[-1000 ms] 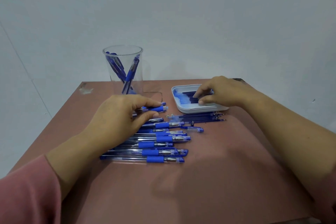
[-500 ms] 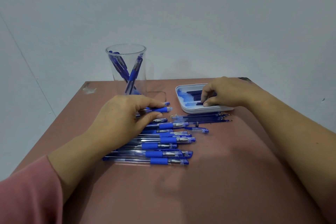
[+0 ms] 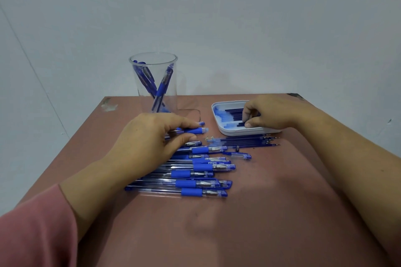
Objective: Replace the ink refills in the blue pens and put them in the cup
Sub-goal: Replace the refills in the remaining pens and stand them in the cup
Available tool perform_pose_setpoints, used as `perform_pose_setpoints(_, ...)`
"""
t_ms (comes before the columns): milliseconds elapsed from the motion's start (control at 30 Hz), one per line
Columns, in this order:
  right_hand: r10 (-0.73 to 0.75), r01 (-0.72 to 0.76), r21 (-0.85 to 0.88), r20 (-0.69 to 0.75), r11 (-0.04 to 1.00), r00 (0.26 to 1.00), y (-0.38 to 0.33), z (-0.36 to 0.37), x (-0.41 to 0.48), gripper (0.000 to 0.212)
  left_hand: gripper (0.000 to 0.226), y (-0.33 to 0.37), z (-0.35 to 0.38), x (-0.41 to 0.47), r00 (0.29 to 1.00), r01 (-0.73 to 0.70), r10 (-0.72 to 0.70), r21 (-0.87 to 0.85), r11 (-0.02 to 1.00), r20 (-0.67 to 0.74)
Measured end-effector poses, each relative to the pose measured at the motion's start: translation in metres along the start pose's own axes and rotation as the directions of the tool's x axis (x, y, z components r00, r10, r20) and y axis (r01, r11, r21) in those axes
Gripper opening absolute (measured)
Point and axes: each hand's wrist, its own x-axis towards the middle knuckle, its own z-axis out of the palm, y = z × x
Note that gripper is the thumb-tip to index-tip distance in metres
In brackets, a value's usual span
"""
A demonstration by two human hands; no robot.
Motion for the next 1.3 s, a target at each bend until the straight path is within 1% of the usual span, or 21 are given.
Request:
perform_pose_setpoints(233,-0.043,0.044,0.049,-0.015,0.998,0.999,-0.003,0.0,-0.003,0.016,0.044,0.001,-0.001,0.0,1.0,0.012,-0.012,0.009,1.0,0.013)
perform_pose_setpoints(367,-0.079,0.091,0.11,-0.104,0.99,0.991,-0.009,-0.001,-0.008,0.016,0.044,0.001,-0.002,0.0,1.0,0.017,-0.018,0.018,1.0,0.017)
perform_pose_setpoints(467,-0.111,0.135,0.122,-0.185,0.983,0.976,-0.016,-0.005,-0.015,0.016,0.041,0.001,-0.002,0.0,0.999,0.03,-0.031,0.021,0.999,0.015)
perform_pose_setpoints(567,-0.173,0.21,0.116,-0.267,0.971,0.948,-0.026,-0.012,-0.032,0.016,0.038,0.0,-0.003,-0.001,0.999,0.053,-0.053,0.02,0.998,0.0)
perform_pose_setpoints(733,-0.264,0.31,0.093,-0.332,0.946,0.905,-0.033,-0.013,-0.062,0.019,0.04,0.0,-0.002,-0.001,0.999,0.038,-0.038,0.008,0.999,-0.011)
perform_pose_setpoints(833,-0.286,0.377,0.119,-0.458,0.919,0.842,-0.034,0.003,-0.064,0.015,0.041,0.0,-0.001,-0.001,1.0,0.029,-0.029,0.003,1.0,-0.012)
perform_pose_setpoints(900,-0.293,0.418,0.145,-0.512,0.897,0.807,-0.034,0.015,-0.061,0.016,0.04,0.001,0.0,-0.001,0.999,0.04,-0.041,-0.01,0.999,-0.022)
perform_pose_setpoints(967,-0.301,0.444,0.171,-0.524,0.879,0.797,-0.032,0.024,-0.057,0.019,0.036,0.0,0.001,-0.001,0.998,0.062,-0.063,-0.034,0.997,-0.028)
perform_pose_setpoints(1133,-0.308,0.468,0.167,-0.559,0.868,0.77,-0.033,0.038,-0.053,0.018,0.028,0.0,0.006,-0.001,0.995,0.095,-0.099,-0.114,0.989,-0.03)
perform_pose_setpoints(1300,-0.303,0.474,0.188,-0.558,0.86,0.772,-0.035,0.04,-0.052,0.017,0.031,-0.002,0.005,-0.001,0.992,0.11,-0.119,-0.156,0.982,-0.045)
